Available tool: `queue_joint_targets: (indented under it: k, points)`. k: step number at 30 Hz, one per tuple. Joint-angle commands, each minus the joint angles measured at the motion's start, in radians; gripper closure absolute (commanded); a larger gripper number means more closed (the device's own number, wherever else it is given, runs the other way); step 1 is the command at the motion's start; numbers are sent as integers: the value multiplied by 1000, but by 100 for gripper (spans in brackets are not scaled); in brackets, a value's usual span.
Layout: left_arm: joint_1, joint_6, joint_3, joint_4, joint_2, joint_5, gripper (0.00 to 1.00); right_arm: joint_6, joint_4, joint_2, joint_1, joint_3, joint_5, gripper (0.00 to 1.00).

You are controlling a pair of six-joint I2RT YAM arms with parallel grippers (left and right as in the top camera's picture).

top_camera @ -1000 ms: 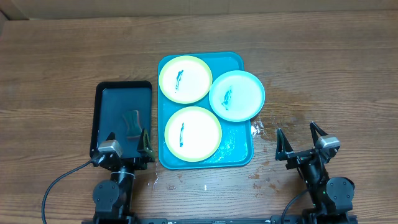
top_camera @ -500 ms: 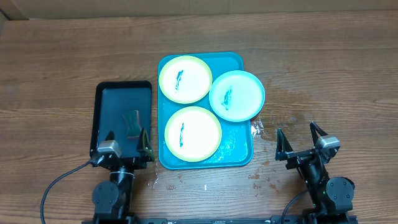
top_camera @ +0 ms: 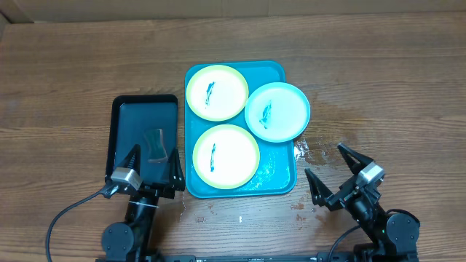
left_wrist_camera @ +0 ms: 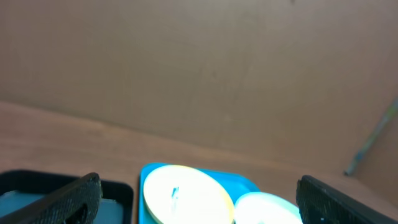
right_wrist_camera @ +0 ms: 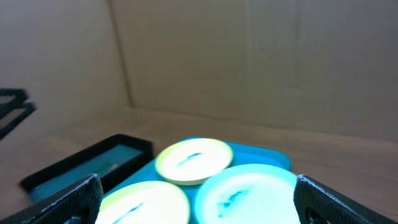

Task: Clean dirty plates on tray and stack at the side
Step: 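Grasp the sponge with the left gripper, lower yellow plate rim with right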

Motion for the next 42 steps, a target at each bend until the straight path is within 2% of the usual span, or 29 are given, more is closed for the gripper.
queue_joint_targets:
  k: [1, 4, 7, 9, 12, 15, 19, 25, 29, 31, 34, 35, 36, 39, 42]
  points:
    - [-2, 18, 178, -109, 15, 43, 0, 25, -3, -6, -7, 115, -84, 0]
    - [-2, 44, 376, -338, 101, -41, 0, 25, -73, 34, -7, 257, 0, 0]
    - [-2, 94, 614, -565, 270, -79, 0, 25, -229, 135, -7, 438, 73, 0]
    - [-2, 123, 762, -698, 405, -53, 0, 25, -383, 249, -7, 586, 86, 0]
    - [-2, 191, 948, -883, 605, 62, 0, 25, -637, 465, -7, 804, 85, 0]
    - [-2, 204, 1096, -1040, 781, 136, 0, 24, -887, 692, -7, 995, 81, 0]
    - [-2, 208, 1225, -1190, 954, 132, 0, 21, -1041, 926, -7, 1141, 82, 0]
    - [-2, 243, 1248, -1257, 1098, 64, 0, 44, -1026, 1181, -6, 1164, -108, 0]
    - [-2, 243, 1248, -1308, 1180, 31, 0, 43, -1057, 1329, 19, 1164, -136, 0]
    - [-2, 227, 1246, -1334, 1220, -55, 0, 33, -1073, 1386, 56, 1161, -140, 1]
    - [14, -30, 1231, -1371, 1301, -346, 0, 32, -1078, 1444, 143, 1155, -98, 0]
    - [27, -84, 1222, -1371, 1332, -383, 0, 33, -1078, 1453, 175, 1154, -77, 1]
    - [48, -95, 1211, -1357, 1370, -371, 0, 36, -1078, 1459, 210, 1154, -53, 0]
    - [109, -70, 1166, -1256, 1521, -203, 0, 43, -1081, 1457, 340, 1154, 39, 0]
    - [131, -26, 1163, -1174, 1634, -105, 11, 43, -1080, 1450, 410, 1154, 74, 0]
